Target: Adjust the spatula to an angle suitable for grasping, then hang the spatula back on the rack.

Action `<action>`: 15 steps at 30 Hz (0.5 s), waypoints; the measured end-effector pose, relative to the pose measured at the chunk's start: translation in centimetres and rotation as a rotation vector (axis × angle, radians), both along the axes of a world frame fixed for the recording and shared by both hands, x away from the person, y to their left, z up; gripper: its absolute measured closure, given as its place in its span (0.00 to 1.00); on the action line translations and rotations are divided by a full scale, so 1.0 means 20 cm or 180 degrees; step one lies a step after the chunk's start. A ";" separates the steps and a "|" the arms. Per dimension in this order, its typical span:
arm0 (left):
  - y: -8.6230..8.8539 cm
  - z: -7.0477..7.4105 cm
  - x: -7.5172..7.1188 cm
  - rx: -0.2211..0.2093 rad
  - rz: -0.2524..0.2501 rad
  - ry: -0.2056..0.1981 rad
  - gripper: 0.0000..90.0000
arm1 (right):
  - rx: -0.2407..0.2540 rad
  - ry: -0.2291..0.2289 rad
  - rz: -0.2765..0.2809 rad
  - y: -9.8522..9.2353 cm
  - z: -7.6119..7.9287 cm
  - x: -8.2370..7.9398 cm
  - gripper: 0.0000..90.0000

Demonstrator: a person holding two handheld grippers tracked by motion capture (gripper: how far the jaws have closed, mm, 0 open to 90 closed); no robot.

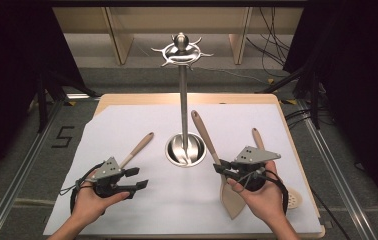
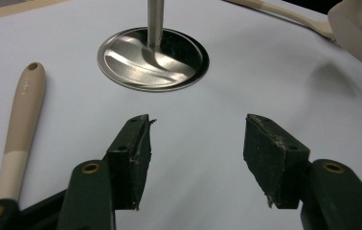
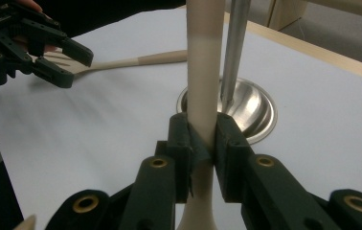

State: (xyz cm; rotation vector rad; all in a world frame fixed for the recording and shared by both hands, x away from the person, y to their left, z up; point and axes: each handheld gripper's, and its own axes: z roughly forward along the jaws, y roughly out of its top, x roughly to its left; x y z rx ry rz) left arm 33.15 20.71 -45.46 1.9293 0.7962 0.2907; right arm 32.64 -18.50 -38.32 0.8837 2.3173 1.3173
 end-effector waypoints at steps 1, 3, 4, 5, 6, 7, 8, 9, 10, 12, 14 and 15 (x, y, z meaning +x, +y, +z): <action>0.00 0.00 0.00 -0.0026 0.0000 0.0004 0.47 | 0.0018 0.0029 -0.0011 0.00 0.00 -0.01 0.88; -0.01 0.01 0.01 -0.0039 -0.0012 -0.0037 0.47 | 0.0034 0.0001 0.0013 0.01 0.00 -0.02 0.88; -0.02 0.02 0.01 -0.0051 -0.0038 -0.0049 0.47 | 0.0031 0.0003 0.0003 0.01 0.00 -0.02 0.88; -0.02 0.02 0.02 -0.0082 -0.0050 -0.0045 0.47 | 0.0035 0.0024 -0.0026 0.01 0.00 -0.03 0.88; -0.02 0.02 0.02 -0.0089 -0.0075 -0.0074 0.47 | 0.0034 0.0025 -0.0001 0.01 0.00 -0.03 0.88; -0.02 0.02 0.02 -0.0089 -0.0075 -0.0074 0.47 | 0.0034 0.0025 -0.0001 0.01 0.00 -0.03 0.88; -0.04 0.04 0.03 -0.0149 -0.0057 -0.0079 0.47 | 0.0026 -0.0052 -0.0058 0.00 -0.01 -0.02 0.88; -0.05 0.07 0.03 -0.0224 -0.0083 -0.0145 0.47 | 0.0034 0.0003 -0.0061 0.00 0.00 -0.03 0.88; -0.07 0.09 0.04 -0.0276 -0.0102 -0.0174 0.47 | 0.0038 -0.0033 -0.0069 0.00 0.00 -0.03 0.88; -0.09 0.14 0.04 -0.0351 -0.0144 -0.0261 0.47 | 0.0039 -0.0064 -0.0091 0.00 0.01 -0.04 0.88; -0.12 0.19 0.04 -0.0408 -0.0185 -0.0364 0.47 | 0.0060 -0.0075 -0.0104 0.01 0.01 -0.05 0.88; -0.14 0.22 0.04 -0.0429 -0.0209 -0.0394 0.47 | 0.0072 -0.0033 -0.0097 0.02 0.01 -0.05 0.88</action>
